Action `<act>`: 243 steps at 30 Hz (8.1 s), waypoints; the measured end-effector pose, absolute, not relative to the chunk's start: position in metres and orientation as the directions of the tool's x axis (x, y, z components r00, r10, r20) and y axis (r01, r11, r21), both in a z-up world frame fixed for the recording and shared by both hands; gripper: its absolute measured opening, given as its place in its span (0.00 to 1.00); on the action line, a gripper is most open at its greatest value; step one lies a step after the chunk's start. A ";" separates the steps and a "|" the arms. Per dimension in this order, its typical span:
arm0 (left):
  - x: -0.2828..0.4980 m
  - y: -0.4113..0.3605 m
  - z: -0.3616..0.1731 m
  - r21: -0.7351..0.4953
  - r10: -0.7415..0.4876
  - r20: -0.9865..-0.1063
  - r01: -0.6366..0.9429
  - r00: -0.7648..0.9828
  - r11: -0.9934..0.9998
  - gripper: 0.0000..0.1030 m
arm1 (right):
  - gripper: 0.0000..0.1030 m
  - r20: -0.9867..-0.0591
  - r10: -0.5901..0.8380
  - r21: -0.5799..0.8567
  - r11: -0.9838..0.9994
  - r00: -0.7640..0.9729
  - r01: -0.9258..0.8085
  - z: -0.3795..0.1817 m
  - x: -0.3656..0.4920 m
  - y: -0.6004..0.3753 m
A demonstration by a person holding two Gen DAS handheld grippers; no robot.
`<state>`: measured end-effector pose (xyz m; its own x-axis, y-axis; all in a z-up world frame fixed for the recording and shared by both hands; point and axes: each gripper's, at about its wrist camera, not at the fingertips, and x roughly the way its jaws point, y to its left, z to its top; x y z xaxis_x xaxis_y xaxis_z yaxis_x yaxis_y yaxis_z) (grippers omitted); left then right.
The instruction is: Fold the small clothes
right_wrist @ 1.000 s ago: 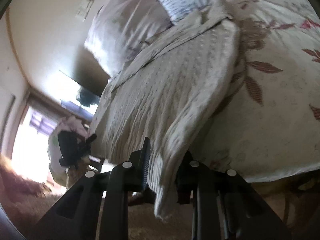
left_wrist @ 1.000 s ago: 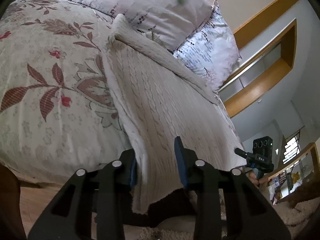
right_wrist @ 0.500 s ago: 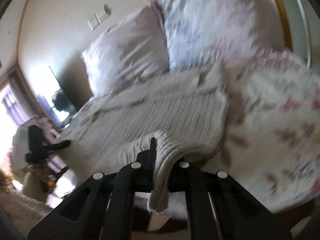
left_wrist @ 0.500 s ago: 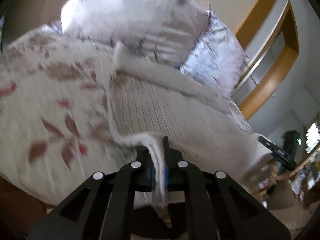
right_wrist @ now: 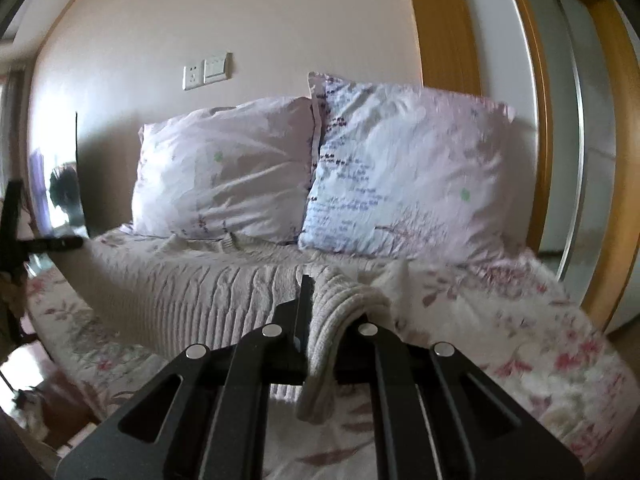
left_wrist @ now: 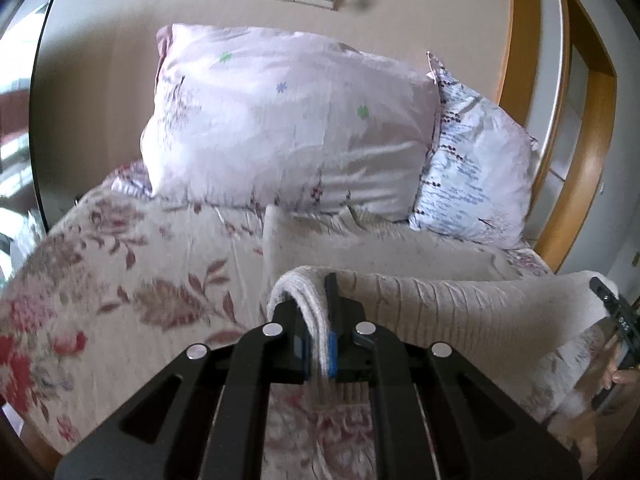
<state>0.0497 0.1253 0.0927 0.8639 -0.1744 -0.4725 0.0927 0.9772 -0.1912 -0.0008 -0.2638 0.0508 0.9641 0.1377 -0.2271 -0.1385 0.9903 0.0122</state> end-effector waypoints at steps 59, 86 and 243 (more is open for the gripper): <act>0.284 0.139 0.042 -0.469 -0.217 -0.603 -0.121 0.768 0.875 0.76 | 0.66 -0.530 0.191 0.430 0.900 0.826 0.068 0.031 0.240 -0.321; 0.223 0.142 0.010 -0.283 -0.200 -0.715 -0.015 0.669 0.959 0.25 | 0.13 -0.687 0.135 0.253 0.966 0.714 0.060 -0.028 0.181 -0.318; 0.245 0.020 0.017 -0.607 -0.572 -0.642 0.118 0.509 0.786 0.74 | 0.21 -0.545 0.637 0.731 0.679 0.545 -0.062 -0.040 0.251 -0.236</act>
<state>0.2446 0.0195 0.0167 0.5094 -0.5725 -0.6425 0.1178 0.7860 -0.6069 0.2508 -0.2365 -0.0404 0.5447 0.6370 -0.5455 -0.0624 0.6794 0.7311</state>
